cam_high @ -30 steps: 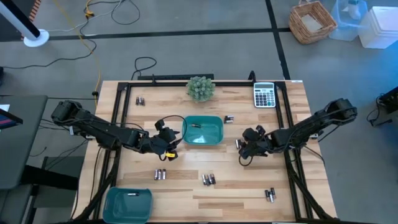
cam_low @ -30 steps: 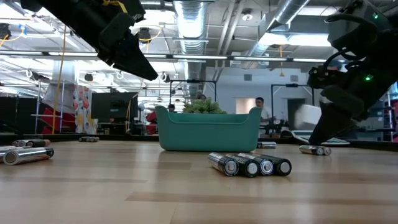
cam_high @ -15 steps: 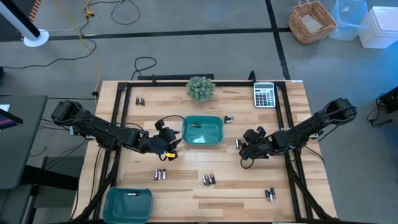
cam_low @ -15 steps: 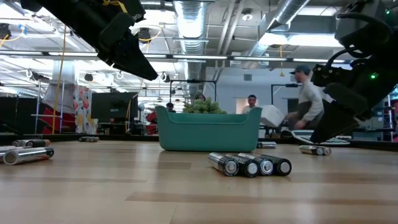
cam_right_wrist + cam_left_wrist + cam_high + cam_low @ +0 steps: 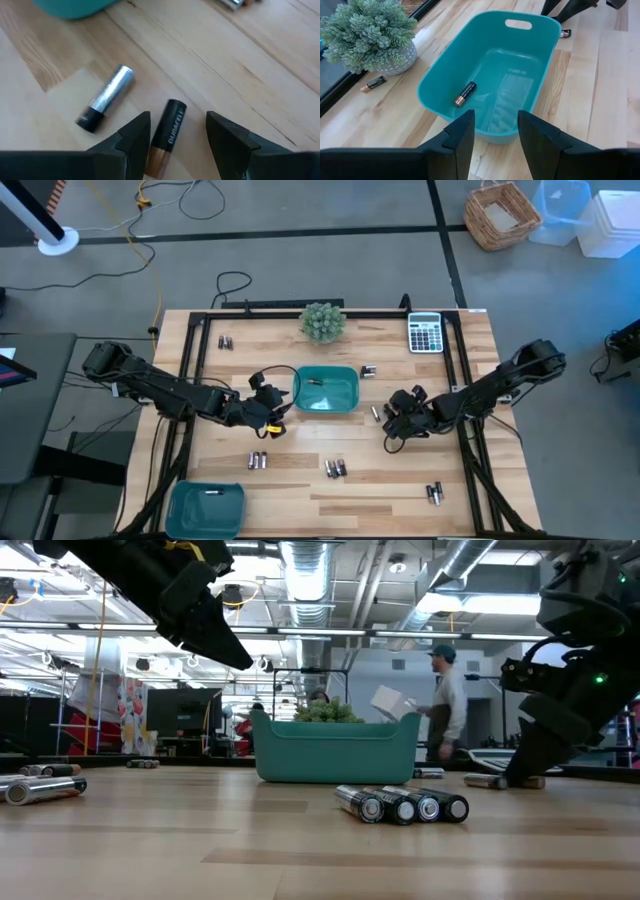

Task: Sort batteries
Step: Put the black battery into the green bin

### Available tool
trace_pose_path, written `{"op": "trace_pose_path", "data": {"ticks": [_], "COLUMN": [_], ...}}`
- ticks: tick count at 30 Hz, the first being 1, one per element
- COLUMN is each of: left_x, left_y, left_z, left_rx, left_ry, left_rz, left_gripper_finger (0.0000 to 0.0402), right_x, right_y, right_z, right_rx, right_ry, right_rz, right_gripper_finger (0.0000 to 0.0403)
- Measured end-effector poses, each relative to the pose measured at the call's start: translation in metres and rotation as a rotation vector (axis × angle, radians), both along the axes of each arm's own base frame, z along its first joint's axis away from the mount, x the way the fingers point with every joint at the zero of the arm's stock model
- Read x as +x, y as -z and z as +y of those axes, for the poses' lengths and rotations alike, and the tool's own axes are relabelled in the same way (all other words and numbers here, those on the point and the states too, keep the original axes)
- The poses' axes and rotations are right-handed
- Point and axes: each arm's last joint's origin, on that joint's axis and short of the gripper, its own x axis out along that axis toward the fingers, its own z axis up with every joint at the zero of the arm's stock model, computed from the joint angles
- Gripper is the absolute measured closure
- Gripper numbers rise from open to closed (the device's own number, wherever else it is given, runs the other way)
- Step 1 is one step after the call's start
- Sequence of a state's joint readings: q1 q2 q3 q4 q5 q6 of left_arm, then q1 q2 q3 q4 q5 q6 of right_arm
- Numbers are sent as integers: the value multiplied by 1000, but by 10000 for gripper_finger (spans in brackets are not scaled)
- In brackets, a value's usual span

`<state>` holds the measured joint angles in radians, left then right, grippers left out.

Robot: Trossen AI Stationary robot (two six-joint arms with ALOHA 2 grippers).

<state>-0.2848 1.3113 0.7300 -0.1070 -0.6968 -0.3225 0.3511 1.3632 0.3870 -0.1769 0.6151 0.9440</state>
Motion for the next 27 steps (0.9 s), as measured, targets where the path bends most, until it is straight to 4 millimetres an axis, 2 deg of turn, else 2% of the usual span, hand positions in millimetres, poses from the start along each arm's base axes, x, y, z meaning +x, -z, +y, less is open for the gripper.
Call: {"op": "trace_pose_path", "data": {"ticks": [4,11,17,27], "left_x": [0,0,0,0], "left_y": [0,0,0,0], "left_z": [0,0,0,0], "left_rx": [0,1,1,1], "left_ry": [0,0,1,1], "left_rz": [1,1,1,1], "left_gripper_finger": [258,258,258,258], "right_x": [0,2,4,2], "right_y": [1,11,14,6], "right_z": [0,1,2,4], "right_rx": [9,8,5,8], "right_ry": [-3,12,12,-7], "right_rz": [5,40,40,5], "right_gripper_finger": [220,295,342,360]}}
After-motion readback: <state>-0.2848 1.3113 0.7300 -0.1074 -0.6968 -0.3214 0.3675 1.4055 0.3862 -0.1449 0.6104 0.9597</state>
